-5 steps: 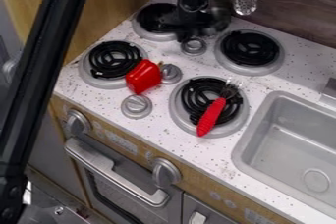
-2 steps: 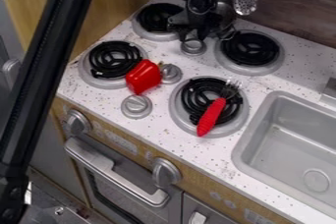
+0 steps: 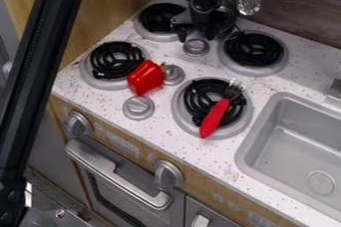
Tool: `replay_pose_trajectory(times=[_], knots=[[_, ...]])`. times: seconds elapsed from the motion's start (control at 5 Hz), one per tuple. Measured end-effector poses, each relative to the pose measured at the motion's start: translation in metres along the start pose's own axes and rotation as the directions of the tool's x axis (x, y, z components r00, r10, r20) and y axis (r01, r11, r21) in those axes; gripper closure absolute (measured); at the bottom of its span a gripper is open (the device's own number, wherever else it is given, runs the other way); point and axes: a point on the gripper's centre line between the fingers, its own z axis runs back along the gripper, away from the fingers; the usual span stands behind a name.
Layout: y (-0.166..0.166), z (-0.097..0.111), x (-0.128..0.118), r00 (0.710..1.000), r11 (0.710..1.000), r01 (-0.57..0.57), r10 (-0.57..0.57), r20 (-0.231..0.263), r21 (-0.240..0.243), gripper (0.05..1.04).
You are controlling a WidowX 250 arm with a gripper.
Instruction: Move the silver pot from the top left burner to the top right burner
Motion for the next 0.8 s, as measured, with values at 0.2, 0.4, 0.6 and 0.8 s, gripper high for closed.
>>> replay_pose_trajectory(times=[0.2,0.4,0.6,0.8], knots=[[-0.006,0.010,0.018,0.999,1.000,-0.014,0.014,0.029,-0.008,0.088],[-0.010,0.007,0.027,0.998,1.000,-0.025,0.026,0.059,-0.018,0.088],[-0.011,0.002,0.029,0.998,0.999,-0.044,0.044,0.047,-0.014,0.088],[-0.010,-0.017,0.018,1.000,1.000,-0.012,0.013,-0.012,0.013,0.087]])
